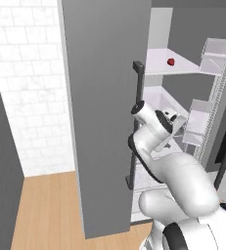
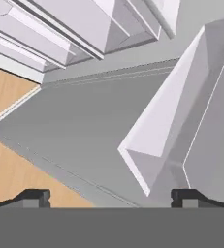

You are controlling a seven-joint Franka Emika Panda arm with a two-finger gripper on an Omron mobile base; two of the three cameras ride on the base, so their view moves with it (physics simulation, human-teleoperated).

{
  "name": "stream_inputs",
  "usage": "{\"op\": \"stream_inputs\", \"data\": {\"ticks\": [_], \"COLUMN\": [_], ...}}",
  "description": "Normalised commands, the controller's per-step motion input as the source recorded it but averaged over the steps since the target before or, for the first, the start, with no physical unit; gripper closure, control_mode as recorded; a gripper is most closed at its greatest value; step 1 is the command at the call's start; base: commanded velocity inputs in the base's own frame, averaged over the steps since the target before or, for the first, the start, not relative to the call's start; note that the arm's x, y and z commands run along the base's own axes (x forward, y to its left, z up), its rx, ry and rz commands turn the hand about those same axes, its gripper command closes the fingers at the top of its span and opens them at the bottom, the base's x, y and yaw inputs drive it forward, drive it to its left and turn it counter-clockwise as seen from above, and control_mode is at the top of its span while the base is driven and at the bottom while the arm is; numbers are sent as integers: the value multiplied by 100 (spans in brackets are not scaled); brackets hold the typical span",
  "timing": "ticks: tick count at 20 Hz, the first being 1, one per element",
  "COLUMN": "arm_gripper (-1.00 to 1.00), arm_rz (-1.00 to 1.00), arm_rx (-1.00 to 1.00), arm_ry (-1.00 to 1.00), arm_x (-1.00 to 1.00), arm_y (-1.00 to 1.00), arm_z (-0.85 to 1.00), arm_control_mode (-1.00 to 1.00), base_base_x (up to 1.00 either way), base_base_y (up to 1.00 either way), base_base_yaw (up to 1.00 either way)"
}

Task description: Take the strawberry from the fridge and place it on top of the pancake, located on the dining counter.

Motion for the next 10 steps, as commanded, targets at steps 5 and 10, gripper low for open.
{"op": "stream_inputs", "data": {"ticks": [5,10], "arm_gripper": [-100,-100], "arm_rz": [0,0], "arm_rx": [0,0], "arm_ry": [17,7], "arm_x": [33,-8], "arm_y": [-82,-100], "arm_z": [-22,-3], "arm_control_mode": [-100,-100], "base_base_x": [0,0], "base_base_y": [0,0], "base_base_yaw": [0,0]}}
